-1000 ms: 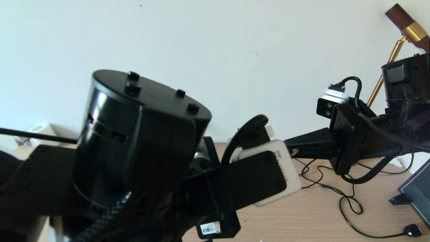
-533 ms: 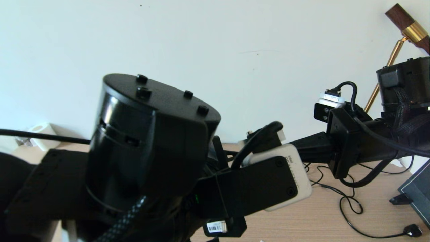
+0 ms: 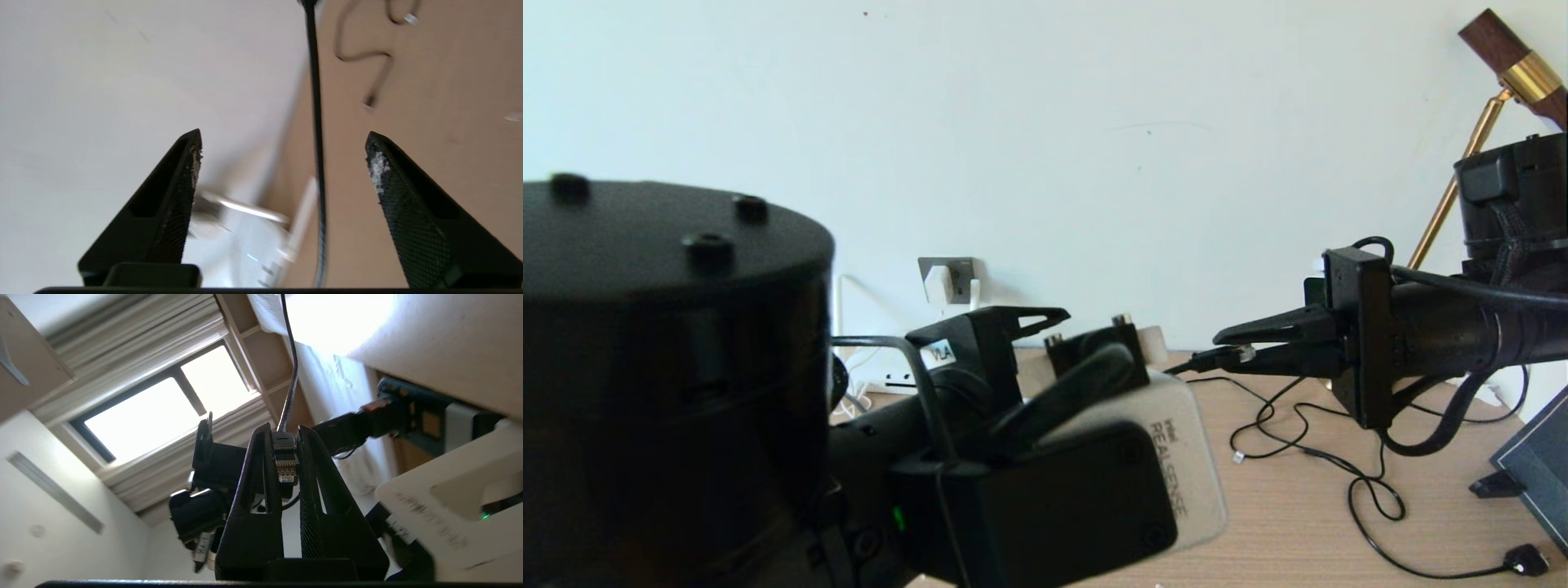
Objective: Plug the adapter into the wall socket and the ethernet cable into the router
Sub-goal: Align cable and router interface
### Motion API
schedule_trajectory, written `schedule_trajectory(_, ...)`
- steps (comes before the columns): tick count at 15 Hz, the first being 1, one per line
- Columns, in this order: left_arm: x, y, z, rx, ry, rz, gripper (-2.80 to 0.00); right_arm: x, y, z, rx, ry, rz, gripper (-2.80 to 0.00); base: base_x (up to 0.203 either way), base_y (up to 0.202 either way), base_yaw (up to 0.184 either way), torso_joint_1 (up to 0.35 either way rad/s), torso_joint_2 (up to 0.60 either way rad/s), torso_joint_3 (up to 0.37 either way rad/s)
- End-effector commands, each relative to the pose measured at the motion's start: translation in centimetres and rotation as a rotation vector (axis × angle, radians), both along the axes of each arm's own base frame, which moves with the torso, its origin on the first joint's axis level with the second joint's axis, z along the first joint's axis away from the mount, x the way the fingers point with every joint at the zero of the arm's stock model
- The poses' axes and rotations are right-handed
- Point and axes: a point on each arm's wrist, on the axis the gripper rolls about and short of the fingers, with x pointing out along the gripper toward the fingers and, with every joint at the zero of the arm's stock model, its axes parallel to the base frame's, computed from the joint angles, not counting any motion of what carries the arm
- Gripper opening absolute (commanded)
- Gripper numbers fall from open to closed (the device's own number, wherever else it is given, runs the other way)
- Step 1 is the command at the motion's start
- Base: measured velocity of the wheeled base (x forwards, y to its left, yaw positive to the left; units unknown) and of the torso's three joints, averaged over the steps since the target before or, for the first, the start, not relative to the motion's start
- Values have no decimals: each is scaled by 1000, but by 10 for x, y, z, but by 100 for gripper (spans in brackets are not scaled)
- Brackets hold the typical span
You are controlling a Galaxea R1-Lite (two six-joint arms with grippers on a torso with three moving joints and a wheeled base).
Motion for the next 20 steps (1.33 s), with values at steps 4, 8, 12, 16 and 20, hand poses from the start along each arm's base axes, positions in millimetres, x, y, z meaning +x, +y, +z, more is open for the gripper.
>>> schedule_trajectory(4,8,-22,-3,53,-286,-142,0,-2,-1,-10,16,121,9,-280,0,0,0,0,0,0)
schedule_trajectory(8,7,-35,-16,96,-314,-224,0,-4,0,-5,60,197,46,-280,0,0,0,0,0,0)
schedule_trajectory(12,3,-49,-22,77,-344,-250,0,-4,0,-2,69,190,57,-280,0,0,0,0,0,0)
schedule_trajectory(16,5,-48,-22,78,-359,-242,0,-8,-1,-2,73,197,67,-280,0,0,0,0,0,0)
schedule_trajectory(20,5,-50,-22,72,-361,-240,0,-14,-3,2,87,188,92,-280,0,0,0,0,0,0)
